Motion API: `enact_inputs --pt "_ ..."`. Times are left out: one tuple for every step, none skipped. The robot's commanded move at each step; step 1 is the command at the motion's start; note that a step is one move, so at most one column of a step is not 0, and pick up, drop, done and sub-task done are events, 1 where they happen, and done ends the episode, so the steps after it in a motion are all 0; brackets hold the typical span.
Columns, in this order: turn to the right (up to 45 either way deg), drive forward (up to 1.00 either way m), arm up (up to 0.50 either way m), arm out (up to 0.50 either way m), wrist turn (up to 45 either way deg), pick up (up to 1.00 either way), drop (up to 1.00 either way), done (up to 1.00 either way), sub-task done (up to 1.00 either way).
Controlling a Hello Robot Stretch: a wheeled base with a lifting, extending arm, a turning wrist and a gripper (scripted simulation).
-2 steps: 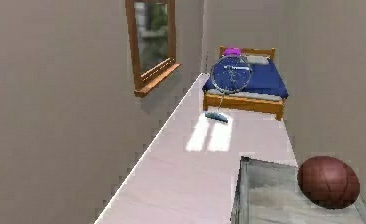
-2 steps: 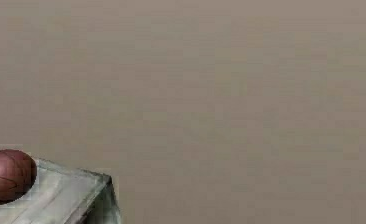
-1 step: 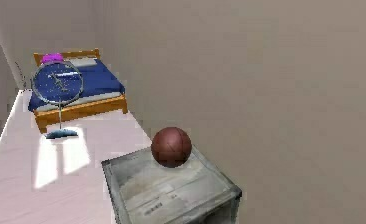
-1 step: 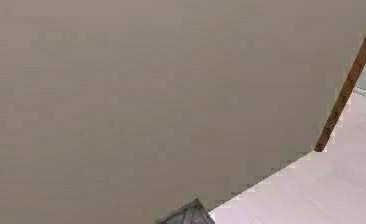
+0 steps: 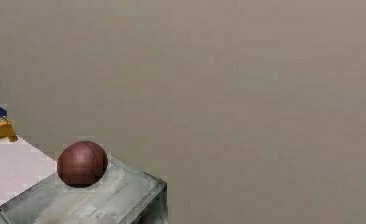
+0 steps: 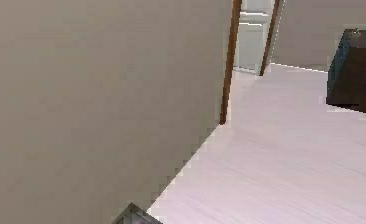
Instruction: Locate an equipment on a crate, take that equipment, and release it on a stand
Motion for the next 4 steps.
enact_inputs --pt "0.0 0.45 0.0 0.0 0.0 0.0 0.0 0.0 0.0" --pt "-45.0 0.0 0.0 0.0 0.0 0.0 0.0 0.0 0.0" --pt "-45.0 0.0 0.0 0.0 0.0 0.0 0.0 0.0 0.0" --pt "-45.0 0.0 0.0 0.0 0.0 0.0 0.0 0.0 0.0"
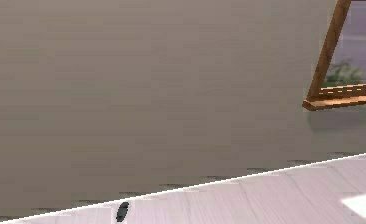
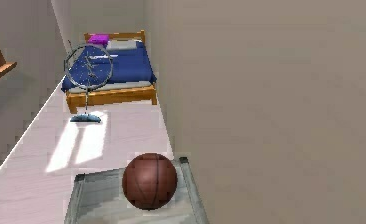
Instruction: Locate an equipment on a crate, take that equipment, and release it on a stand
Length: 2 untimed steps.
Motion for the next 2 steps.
enact_inputs --pt "0.0 0.0 0.5 0.0 0.0 0.0 0.0 0.0 0.0" --pt "0.0 0.0 0.3 0.0 0.0 0.0 0.0 0.0 0.0"
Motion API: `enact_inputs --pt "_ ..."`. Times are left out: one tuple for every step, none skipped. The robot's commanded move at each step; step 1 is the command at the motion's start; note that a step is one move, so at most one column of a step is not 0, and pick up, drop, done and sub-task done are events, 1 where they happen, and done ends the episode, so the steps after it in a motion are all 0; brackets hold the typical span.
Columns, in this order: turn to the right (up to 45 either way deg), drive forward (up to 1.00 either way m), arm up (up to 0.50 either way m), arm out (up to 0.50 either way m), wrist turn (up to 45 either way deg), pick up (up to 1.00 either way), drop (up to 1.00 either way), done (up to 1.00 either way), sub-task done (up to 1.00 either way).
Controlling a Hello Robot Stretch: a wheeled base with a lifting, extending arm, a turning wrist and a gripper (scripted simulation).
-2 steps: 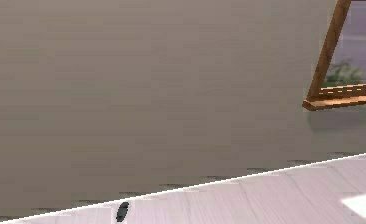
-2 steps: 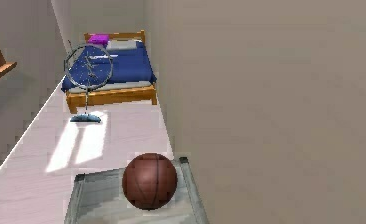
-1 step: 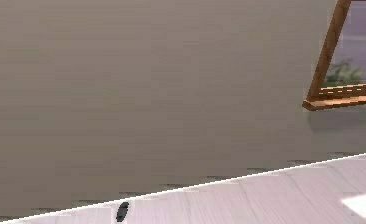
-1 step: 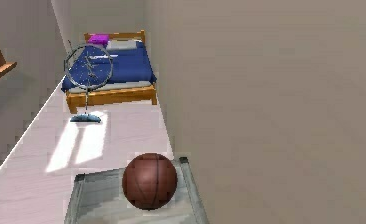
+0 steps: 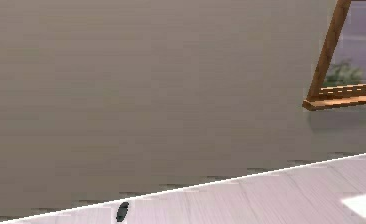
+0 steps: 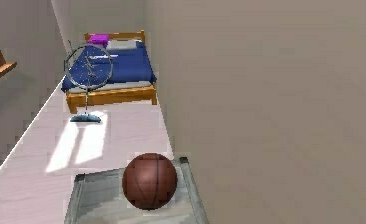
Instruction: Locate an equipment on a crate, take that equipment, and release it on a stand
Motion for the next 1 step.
enact_inputs --pt "0.0 0.0 0.0 0.22 0.0 0.0 0.0 0.0 0.0"
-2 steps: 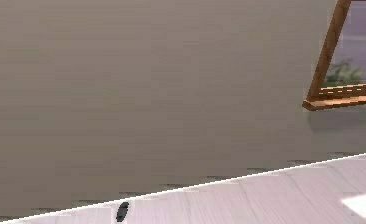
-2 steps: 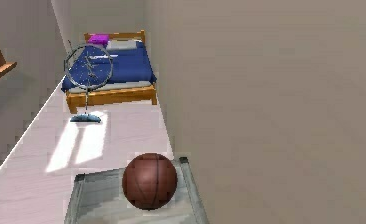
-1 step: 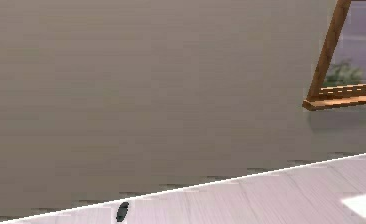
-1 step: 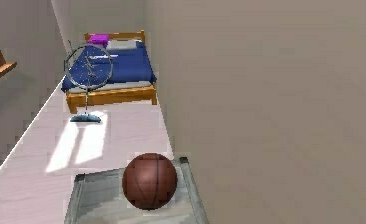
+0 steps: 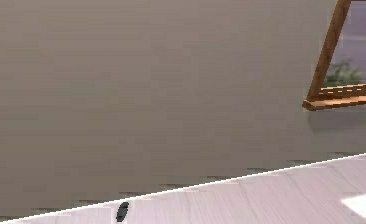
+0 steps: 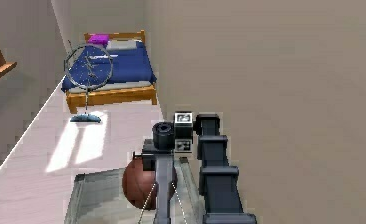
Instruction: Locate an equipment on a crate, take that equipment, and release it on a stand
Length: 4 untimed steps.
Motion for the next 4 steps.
enact_inputs --pt "0.0 0.0 0.0 0.0 45.0 0.0 0.0 0.0 0.0" --pt "0.0 0.0 0.0 0.0 45.0 0.0 0.0 0.0 0.0" --pt "0.0 0.0 0.0 0.0 45.0 0.0 0.0 0.0 0.0" --pt "0.0 0.0 0.0 0.0 15.0 0.0 0.0 0.0 0.0"
